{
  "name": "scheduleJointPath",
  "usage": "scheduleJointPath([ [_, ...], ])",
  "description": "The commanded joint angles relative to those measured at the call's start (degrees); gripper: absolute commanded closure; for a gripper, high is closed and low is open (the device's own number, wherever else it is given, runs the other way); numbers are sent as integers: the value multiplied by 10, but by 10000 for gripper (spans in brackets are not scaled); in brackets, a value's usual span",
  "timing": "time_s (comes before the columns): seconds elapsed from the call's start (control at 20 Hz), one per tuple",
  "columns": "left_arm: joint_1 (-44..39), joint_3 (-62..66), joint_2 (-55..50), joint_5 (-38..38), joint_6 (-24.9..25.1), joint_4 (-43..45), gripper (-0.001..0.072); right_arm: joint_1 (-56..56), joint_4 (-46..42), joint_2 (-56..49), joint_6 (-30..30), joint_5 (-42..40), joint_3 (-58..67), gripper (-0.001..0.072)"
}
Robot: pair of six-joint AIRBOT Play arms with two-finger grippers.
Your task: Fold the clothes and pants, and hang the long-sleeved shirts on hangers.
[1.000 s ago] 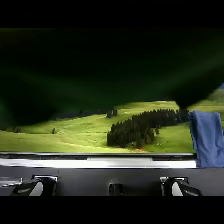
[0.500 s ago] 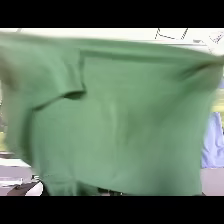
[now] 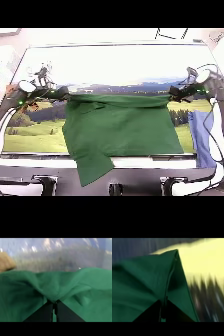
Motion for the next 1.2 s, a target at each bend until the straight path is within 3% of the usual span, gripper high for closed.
scheduleJointPath([
  [0.0, -4, 46, -47, 128, 27, -24, 687, 3, 3, -22, 66, -215, -4, 663],
  [0.15, -12, 59, -51, 194, 27, -24, 687, -7, -5, -28, 97, -243, -4, 663],
  [0.5, -56, 65, -78, 121, 19, -24, 687, -41, -26, -17, 102, -136, -1, 662],
  [0.6, -47, 78, -70, 58, 22, -23, 687, -61, -26, -9, 89, -53, -1, 662],
  [0.7, -28, 97, -53, -42, 46, 23, 687, -76, -28, 10, 19, 42, -1, 663],
  [0.85, -5, 103, -31, -260, 12, 87, 688, -92, -33, 35, -7, 191, -2, 663],
  [0.9, -8, 93, -32, -326, 6, 89, 687, -92, -30, 35, -7, 204, -8, 662],
  [1.15, -37, -29, -44, -334, 9, 125, 687, -92, -52, 4, -7, 207, -52, 662],
])
